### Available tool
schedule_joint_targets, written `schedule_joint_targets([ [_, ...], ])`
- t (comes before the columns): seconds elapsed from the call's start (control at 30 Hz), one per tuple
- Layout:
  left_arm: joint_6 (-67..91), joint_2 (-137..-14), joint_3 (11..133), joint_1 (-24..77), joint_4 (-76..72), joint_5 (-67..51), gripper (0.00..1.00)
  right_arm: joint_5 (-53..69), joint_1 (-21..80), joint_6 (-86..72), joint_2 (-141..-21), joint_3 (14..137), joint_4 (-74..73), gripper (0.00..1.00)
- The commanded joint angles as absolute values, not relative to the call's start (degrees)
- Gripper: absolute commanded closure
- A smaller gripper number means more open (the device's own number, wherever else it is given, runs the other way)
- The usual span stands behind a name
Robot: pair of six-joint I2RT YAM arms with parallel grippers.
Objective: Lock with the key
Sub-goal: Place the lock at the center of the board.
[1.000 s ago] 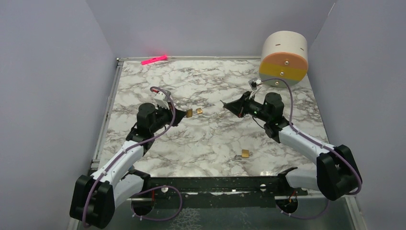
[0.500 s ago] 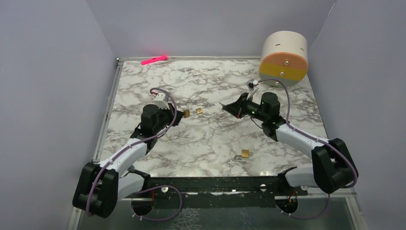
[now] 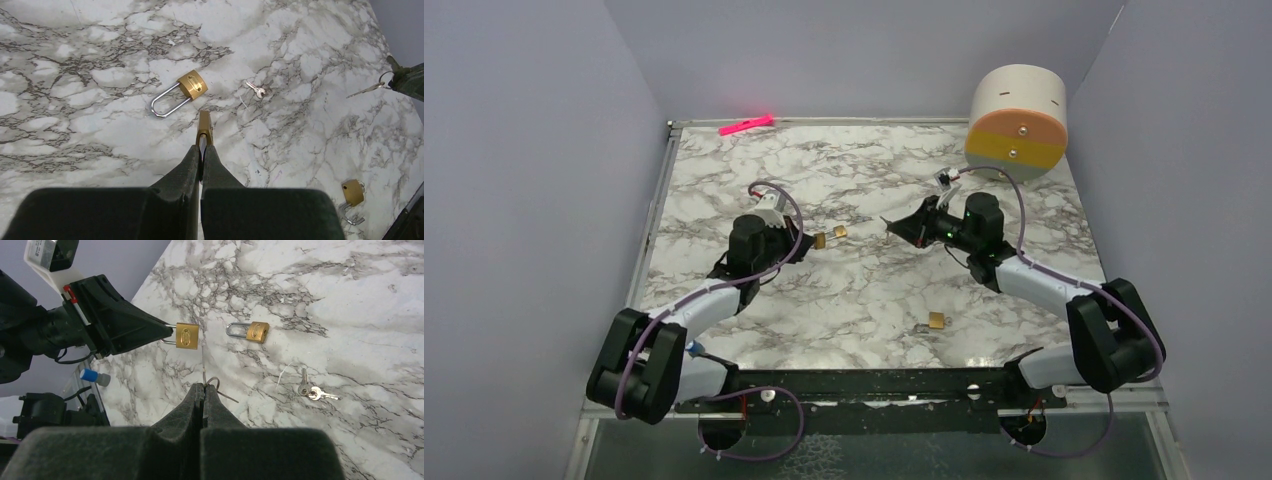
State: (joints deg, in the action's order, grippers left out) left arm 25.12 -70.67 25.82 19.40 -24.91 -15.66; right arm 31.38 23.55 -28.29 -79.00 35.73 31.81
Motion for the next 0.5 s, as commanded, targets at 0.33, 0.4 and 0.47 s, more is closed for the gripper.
schedule_joint_targets([
  [0.33,24.45,-74.64,28.83,21.10,-29.64,-19.07,1.00,32.76,23.38,-29.09,-82.48,37.59,34.56,0.99],
  [0.4,24.31,-74.98,28.85,21.18,-29.64,-19.07,1.00,33.08,23.38,-28.96,-83.37,37.80,34.99,0.99],
  [0.47,24.22,-75.28,28.98,21.18,-29.69,-19.07,1.00,33.49,23.38,-28.72,-84.45,38.20,34.94,0.99],
])
